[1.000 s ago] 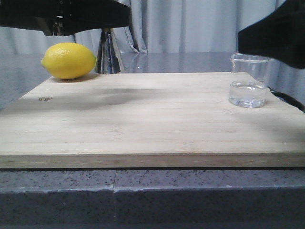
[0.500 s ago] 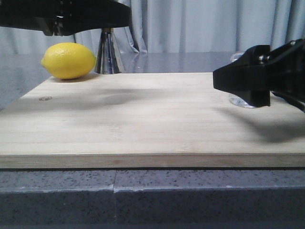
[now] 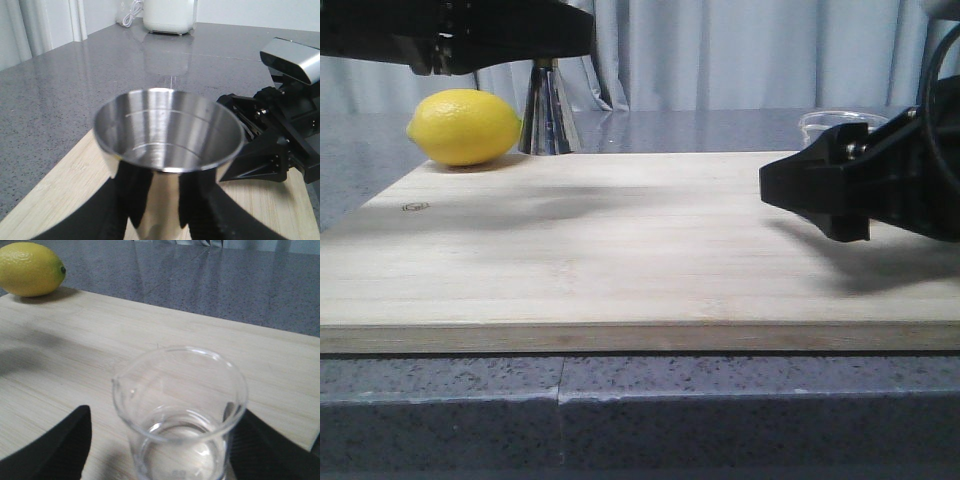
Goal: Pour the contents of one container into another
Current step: 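Reach the right gripper to the glass beaker and grasp it, then lift the glass beaker and move it above the jigger, then tilt the beaker with the right gripper, pouring liquid into the jigger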
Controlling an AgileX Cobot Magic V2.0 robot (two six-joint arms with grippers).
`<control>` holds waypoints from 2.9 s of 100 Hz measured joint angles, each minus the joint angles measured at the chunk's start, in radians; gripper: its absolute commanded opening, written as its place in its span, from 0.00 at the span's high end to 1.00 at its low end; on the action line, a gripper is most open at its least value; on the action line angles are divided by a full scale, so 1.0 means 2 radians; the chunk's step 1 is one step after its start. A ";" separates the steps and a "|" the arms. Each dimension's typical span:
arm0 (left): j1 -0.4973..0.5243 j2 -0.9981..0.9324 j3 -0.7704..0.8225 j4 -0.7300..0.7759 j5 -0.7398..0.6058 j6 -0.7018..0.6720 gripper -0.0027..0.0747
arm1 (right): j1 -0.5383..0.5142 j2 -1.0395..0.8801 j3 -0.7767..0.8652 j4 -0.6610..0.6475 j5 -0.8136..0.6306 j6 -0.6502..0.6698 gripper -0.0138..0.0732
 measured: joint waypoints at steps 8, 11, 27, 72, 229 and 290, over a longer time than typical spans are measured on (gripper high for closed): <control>0.000 0.000 0.000 0.000 0.000 0.000 0.67 | 0.000 0.000 0.000 0.001 0.000 0.000 0.42; 0.000 0.000 0.000 0.000 0.000 0.000 0.67 | 0.000 0.000 0.000 0.001 0.000 0.000 0.43; 0.000 0.000 0.000 0.000 0.000 0.000 0.67 | 0.000 0.000 0.000 0.002 0.000 0.000 0.46; 0.000 0.000 0.000 0.000 0.000 0.000 0.67 | 0.000 -0.030 -0.035 0.003 0.062 0.000 0.46; 0.000 0.000 0.000 0.000 0.000 0.000 0.67 | 0.185 0.020 -0.496 -0.335 0.632 -0.004 0.46; 0.000 0.000 0.000 0.000 0.000 0.000 0.67 | 0.187 0.020 -0.496 -0.349 0.631 -0.119 0.46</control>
